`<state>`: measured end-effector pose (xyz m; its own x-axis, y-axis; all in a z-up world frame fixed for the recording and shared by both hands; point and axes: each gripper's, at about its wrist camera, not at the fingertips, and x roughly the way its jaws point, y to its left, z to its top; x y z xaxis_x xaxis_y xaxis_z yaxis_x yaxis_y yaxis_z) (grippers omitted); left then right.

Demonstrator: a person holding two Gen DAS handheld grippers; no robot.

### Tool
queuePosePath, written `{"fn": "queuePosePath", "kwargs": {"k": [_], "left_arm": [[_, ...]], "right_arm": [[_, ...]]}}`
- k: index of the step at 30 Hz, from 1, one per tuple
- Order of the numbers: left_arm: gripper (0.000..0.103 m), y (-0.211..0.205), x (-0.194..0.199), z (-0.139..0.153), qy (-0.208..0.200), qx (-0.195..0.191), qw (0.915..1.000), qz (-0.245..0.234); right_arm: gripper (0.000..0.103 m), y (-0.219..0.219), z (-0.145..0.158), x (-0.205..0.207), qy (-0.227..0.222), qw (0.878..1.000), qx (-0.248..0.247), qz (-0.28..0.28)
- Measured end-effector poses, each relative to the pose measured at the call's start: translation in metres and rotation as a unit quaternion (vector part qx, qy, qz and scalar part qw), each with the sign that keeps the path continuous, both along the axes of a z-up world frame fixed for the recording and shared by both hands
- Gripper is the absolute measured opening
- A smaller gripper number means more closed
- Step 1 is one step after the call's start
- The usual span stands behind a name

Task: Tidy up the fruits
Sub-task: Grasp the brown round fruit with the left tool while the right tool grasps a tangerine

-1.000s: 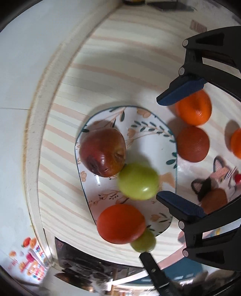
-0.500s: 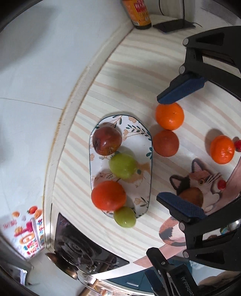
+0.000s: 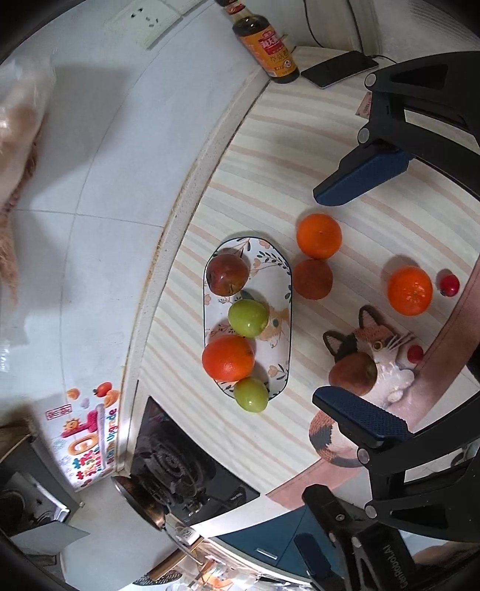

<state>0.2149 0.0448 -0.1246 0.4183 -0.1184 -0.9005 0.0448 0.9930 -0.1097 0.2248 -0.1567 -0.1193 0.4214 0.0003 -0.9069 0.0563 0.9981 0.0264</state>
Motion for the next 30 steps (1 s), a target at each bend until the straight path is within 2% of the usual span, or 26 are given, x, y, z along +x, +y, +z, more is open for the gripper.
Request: {"fn": "queuePosePath", "kwargs": {"k": [10,13,15,19,23,26,30], "left_arm": [[0.093,-0.004,-0.011,0.007,-0.01,-0.009,0.9999,0.008],[0.102,-0.005,-0.003,-0.002,0.002,-0.011,0.9999,0.008],[0.102,-0.007,0.004,-0.013,0.01,-0.007,0.9999,0.008],[0.102,-0.011,0.016,-0.042,0.045,0.006,0.9989,0.012],[0.102,-0.017,0.027,-0.078,0.094,0.001,0.9956,0.004],[0.102,-0.025,0.032,-0.107,0.131,0.009,0.9912,-0.008],[0.102,-0.029,0.033,-0.133,0.158,0.026,0.987,-0.012]], "right_arm": [[0.101,-0.008,0.017,-0.021,-0.016,0.999,0.029,-0.013],[0.101,-0.015,0.013,-0.017,-0.012,0.999,0.038,-0.021],[0.101,-0.023,0.005,-0.012,-0.004,0.999,0.044,-0.029],[0.101,-0.045,-0.021,0.005,0.022,0.997,0.054,-0.053],[0.101,-0.063,-0.058,0.019,0.068,0.992,0.083,-0.062],[0.101,-0.069,-0.098,0.018,0.119,0.984,0.116,-0.062],[0.101,-0.061,-0.149,0.002,0.181,0.97,0.147,-0.063]]}}
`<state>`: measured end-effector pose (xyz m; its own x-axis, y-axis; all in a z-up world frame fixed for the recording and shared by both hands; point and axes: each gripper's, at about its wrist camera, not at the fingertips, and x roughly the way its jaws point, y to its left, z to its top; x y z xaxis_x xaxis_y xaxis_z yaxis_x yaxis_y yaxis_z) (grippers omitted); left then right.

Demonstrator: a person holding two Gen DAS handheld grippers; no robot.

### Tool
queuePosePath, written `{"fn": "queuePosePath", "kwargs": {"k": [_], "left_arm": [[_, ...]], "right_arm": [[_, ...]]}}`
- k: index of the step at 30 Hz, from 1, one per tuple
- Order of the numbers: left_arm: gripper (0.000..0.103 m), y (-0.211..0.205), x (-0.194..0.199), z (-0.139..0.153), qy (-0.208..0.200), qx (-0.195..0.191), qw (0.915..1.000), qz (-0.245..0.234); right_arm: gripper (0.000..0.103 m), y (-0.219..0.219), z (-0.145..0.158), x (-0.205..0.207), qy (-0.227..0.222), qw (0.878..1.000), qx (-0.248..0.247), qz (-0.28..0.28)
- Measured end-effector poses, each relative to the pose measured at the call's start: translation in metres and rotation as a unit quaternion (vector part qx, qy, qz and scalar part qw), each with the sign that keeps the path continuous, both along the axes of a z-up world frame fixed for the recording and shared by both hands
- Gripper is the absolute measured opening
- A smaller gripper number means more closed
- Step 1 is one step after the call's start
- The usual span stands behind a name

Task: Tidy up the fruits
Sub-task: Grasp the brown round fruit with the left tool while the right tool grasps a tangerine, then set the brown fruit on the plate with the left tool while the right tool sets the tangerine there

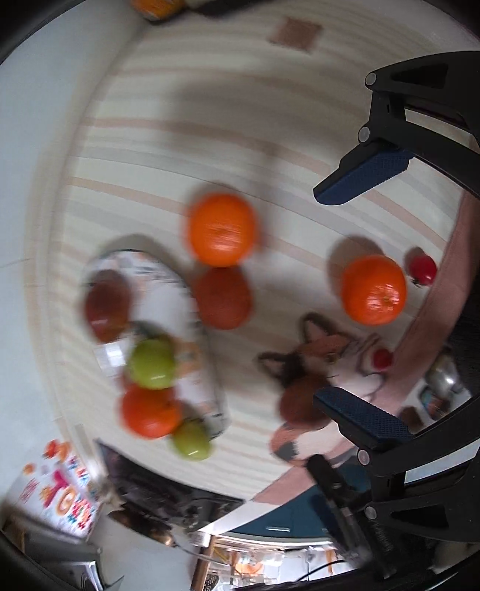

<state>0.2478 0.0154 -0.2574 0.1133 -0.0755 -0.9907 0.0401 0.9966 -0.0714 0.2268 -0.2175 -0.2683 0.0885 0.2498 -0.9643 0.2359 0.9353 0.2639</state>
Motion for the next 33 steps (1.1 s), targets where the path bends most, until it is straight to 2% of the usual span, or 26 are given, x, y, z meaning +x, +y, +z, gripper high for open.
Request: {"fn": "queuePosePath", "kwargs": {"k": [3,8,9,11,12,14,17,22,25,27,33], "left_arm": [[0.102,0.0,-0.001,-0.013,0.017,0.007,0.9998,-0.001],[0.102,0.001,-0.005,-0.026,0.032,0.019,0.9993,-0.002],[0.102,0.001,-0.006,-0.027,0.034,0.02,0.9992,-0.002],[0.102,0.001,-0.005,-0.031,0.039,0.018,0.9991,-0.002],[0.102,0.0,-0.005,-0.033,0.041,0.017,0.999,-0.002],[0.102,-0.003,-0.004,-0.037,0.046,0.014,0.9988,-0.006],[0.102,-0.008,0.0,-0.042,0.053,-0.003,0.9985,-0.009],[0.101,-0.014,0.013,-0.067,0.094,-0.058,0.9938,0.009],[0.064,-0.013,0.02,-0.078,0.101,-0.076,0.9917,0.021],[0.064,-0.011,0.02,-0.078,0.094,-0.084,0.9916,0.029],[0.064,-0.013,0.014,-0.076,0.082,-0.056,0.995,0.008]], "right_arm": [[0.101,0.009,-0.029,-0.013,0.037,0.999,0.016,0.003],[0.099,0.032,-0.066,-0.032,0.078,0.997,0.004,0.027],[0.096,0.036,-0.068,-0.033,0.079,0.996,0.0,0.031],[0.082,0.045,-0.078,-0.035,0.08,0.995,-0.02,0.047],[0.072,0.048,-0.082,-0.036,0.082,0.995,-0.027,0.053],[0.068,0.052,-0.085,-0.035,0.076,0.994,-0.038,0.066],[0.068,0.05,-0.083,-0.035,0.069,0.995,-0.04,0.065],[0.068,0.04,-0.084,-0.027,0.066,0.995,-0.042,0.053],[0.068,0.039,-0.087,-0.025,0.068,0.995,-0.039,0.055],[0.068,0.038,-0.087,-0.026,0.069,0.996,-0.035,0.05],[0.068,0.023,-0.088,-0.035,0.082,0.996,-0.015,0.023]]}}
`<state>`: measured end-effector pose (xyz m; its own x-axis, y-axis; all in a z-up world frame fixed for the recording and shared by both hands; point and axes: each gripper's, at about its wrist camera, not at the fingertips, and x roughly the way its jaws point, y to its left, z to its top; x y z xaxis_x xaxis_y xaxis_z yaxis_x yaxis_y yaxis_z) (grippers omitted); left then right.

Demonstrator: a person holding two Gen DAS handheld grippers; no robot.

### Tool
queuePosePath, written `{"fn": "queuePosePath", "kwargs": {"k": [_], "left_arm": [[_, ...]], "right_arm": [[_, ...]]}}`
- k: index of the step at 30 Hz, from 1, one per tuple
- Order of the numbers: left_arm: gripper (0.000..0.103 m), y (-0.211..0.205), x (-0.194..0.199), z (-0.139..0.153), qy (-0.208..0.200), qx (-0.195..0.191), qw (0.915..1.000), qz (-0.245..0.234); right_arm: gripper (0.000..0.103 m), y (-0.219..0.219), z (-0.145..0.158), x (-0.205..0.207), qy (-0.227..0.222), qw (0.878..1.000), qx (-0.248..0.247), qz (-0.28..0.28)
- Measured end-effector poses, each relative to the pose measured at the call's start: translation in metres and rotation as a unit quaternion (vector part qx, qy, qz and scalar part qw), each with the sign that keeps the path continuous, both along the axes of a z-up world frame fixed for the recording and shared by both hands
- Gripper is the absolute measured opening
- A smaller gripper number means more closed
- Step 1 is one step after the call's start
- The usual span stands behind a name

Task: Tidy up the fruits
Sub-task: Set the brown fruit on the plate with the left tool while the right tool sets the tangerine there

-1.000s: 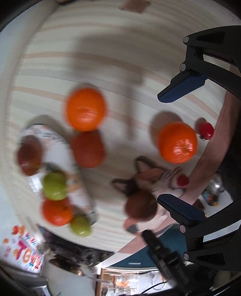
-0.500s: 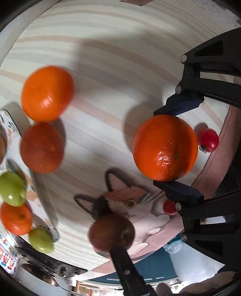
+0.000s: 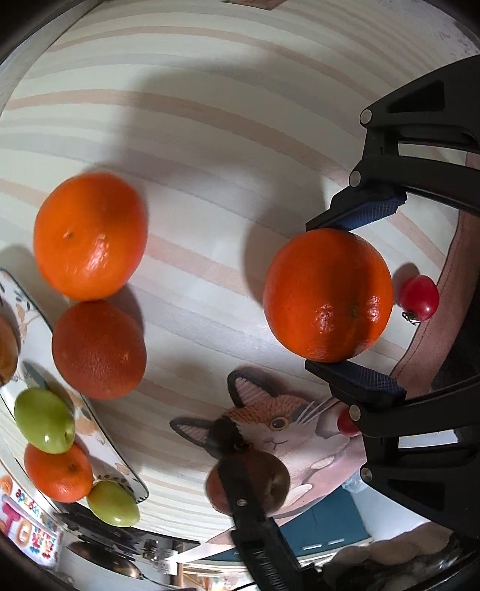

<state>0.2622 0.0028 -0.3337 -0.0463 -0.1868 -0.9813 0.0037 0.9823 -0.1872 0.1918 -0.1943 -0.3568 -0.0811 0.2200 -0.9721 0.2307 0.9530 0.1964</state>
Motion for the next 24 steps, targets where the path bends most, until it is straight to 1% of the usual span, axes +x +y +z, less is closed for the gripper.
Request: {"fn": "queuePosePath", "kwargs": {"k": [3,8,11,13,17,21,24], "left_arm": [[0.064,0.002,-0.013,0.0,0.0,0.001,1.0,-0.003],[0.064,-0.001,-0.017,0.0,-0.006,0.006,0.9999,-0.005],[0.063,-0.003,-0.019,0.003,-0.008,0.002,1.0,-0.005],[0.063,-0.006,-0.025,0.011,-0.016,-0.002,0.9998,-0.008],[0.063,-0.008,-0.014,0.04,-0.034,-0.019,0.9992,-0.01],[0.063,-0.014,0.005,0.068,-0.059,-0.034,0.9976,-0.015],[0.064,-0.013,0.029,0.081,-0.077,-0.029,0.9965,-0.017]], "right_arm": [[0.068,0.002,0.001,-0.002,0.0,1.0,0.003,-0.004],[0.068,0.005,0.005,-0.003,-0.015,1.0,-0.005,0.006],[0.067,0.002,0.01,0.001,-0.024,1.0,-0.009,0.013],[0.067,0.0,0.016,0.003,-0.031,0.999,-0.006,0.012],[0.067,-0.006,0.033,0.012,-0.051,0.999,0.007,0.004],[0.067,-0.011,0.06,0.036,-0.083,0.996,0.026,-0.01],[0.067,-0.016,0.083,0.068,-0.116,0.993,0.029,-0.012]]}}
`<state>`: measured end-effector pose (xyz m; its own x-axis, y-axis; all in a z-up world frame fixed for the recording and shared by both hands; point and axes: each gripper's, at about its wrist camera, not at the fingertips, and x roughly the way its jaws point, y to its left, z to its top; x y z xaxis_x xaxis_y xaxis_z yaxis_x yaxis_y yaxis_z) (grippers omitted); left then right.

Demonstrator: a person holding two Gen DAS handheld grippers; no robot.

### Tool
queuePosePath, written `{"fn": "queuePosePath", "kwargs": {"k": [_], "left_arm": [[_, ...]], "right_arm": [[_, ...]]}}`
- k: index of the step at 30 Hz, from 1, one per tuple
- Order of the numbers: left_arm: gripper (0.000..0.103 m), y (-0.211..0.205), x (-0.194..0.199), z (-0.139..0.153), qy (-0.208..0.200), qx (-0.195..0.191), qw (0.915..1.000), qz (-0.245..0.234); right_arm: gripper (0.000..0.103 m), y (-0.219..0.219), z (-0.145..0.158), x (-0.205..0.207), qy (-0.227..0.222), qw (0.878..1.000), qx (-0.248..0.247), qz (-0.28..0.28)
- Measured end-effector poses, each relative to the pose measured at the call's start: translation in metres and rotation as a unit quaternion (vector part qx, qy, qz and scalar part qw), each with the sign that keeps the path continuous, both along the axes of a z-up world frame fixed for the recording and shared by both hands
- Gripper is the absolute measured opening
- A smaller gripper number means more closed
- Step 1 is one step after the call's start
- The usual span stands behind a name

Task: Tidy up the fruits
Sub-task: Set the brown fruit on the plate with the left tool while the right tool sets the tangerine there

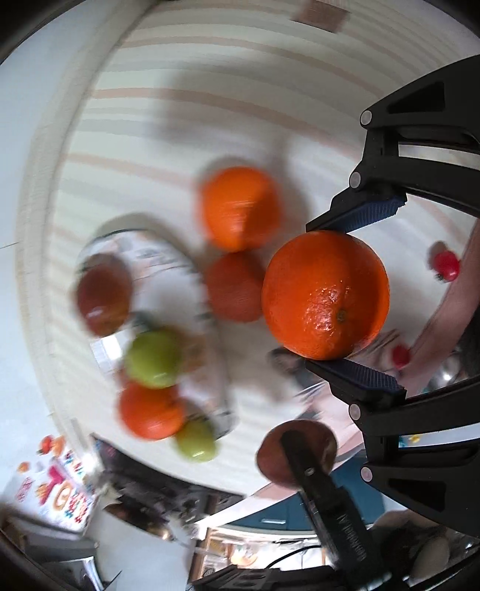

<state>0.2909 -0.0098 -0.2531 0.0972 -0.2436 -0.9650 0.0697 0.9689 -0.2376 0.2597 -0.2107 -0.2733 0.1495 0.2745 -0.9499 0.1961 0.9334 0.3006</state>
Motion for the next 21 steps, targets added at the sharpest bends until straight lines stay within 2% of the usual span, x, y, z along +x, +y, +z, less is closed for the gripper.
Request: {"fn": "queuePosePath", "kwargs": {"k": [5,11,21], "left_arm": [[0.064,-0.004,0.041,0.002,-0.013,0.026,0.9995,-0.008],[0.064,-0.007,0.073,-0.012,0.001,0.047,0.9987,-0.019],[0.064,-0.024,0.084,-0.033,0.025,0.075,0.9957,-0.048]], "right_arm": [[0.067,-0.005,0.008,0.052,-0.021,1.0,-0.019,0.003],[0.067,-0.008,-0.02,0.104,0.006,1.0,-0.027,0.011],[0.067,0.001,-0.056,0.124,0.046,0.998,-0.038,0.026]]}}
